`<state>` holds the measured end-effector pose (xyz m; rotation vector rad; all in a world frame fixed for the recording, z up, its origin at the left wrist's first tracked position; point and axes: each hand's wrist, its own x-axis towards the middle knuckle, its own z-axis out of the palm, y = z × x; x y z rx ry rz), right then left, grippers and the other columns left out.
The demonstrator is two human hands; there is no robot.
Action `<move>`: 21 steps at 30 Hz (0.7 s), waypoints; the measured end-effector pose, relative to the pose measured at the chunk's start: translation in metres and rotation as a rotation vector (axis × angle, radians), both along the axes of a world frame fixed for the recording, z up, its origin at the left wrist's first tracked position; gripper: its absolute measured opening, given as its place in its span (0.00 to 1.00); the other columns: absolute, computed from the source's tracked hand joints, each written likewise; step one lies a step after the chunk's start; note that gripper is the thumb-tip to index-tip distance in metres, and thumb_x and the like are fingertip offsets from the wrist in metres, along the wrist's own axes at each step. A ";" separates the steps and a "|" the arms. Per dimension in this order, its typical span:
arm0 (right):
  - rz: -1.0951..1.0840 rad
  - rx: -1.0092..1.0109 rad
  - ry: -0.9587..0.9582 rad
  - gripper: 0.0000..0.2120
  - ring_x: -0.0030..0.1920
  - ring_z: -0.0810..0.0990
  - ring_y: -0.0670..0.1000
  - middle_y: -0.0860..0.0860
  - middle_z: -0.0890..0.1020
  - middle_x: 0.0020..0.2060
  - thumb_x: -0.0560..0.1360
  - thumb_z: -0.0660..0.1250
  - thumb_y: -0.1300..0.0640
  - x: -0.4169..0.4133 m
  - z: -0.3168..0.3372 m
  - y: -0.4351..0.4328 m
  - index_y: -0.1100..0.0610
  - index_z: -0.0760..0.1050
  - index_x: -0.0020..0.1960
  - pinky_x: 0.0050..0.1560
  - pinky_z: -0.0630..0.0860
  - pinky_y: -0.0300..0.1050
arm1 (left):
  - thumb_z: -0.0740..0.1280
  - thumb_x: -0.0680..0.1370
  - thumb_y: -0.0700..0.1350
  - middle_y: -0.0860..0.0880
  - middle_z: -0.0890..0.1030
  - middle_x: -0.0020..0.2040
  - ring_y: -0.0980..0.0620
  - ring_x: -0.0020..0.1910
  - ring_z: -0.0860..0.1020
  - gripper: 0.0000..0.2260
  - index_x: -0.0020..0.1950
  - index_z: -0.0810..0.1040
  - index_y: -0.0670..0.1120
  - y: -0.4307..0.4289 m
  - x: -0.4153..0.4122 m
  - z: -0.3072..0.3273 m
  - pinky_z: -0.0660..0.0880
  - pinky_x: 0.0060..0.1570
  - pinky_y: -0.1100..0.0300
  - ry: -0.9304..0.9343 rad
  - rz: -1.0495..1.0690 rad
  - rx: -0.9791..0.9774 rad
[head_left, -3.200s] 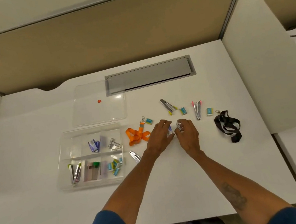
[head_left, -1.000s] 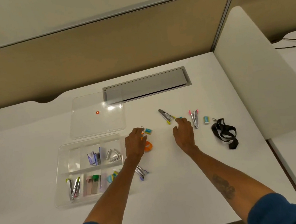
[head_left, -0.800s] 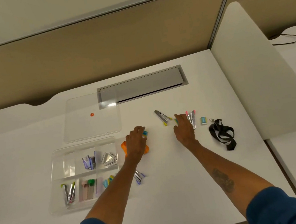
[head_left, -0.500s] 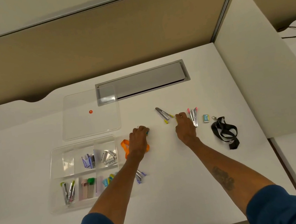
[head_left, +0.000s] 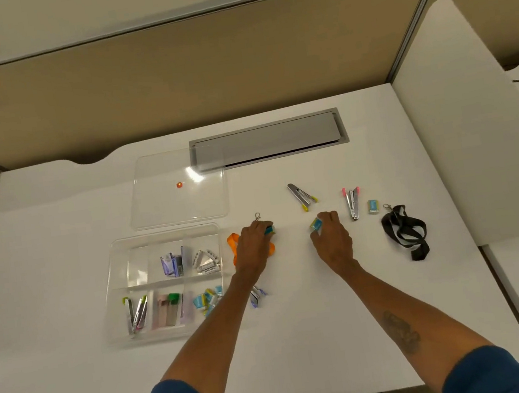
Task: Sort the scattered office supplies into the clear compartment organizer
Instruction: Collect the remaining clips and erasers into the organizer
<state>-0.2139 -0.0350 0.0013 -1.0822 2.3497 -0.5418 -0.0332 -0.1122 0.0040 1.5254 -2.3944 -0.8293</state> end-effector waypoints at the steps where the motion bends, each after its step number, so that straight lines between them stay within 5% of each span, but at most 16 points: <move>1: -0.007 -0.037 -0.027 0.16 0.50 0.77 0.59 0.53 0.72 0.57 0.74 0.66 0.59 0.007 0.003 0.001 0.57 0.69 0.60 0.45 0.75 0.52 | 0.63 0.79 0.40 0.47 0.78 0.59 0.44 0.55 0.74 0.13 0.64 0.75 0.47 0.001 0.005 0.002 0.72 0.56 0.53 0.026 0.008 -0.004; 11: 0.296 -0.166 -0.229 0.19 0.52 0.77 0.51 0.51 0.74 0.56 0.73 0.70 0.53 0.105 0.030 -0.009 0.55 0.70 0.61 0.46 0.71 0.40 | 0.64 0.80 0.45 0.48 0.78 0.57 0.50 0.55 0.76 0.11 0.62 0.75 0.47 0.025 0.112 0.020 0.73 0.55 0.59 0.125 0.098 -0.129; 21: 0.753 -0.263 -0.146 0.20 0.56 0.73 0.52 0.52 0.75 0.58 0.74 0.69 0.54 0.187 0.026 0.001 0.56 0.71 0.64 0.51 0.72 0.43 | 0.67 0.78 0.44 0.49 0.80 0.55 0.51 0.53 0.78 0.12 0.61 0.76 0.47 0.058 0.198 0.017 0.75 0.53 0.58 0.043 0.137 -0.151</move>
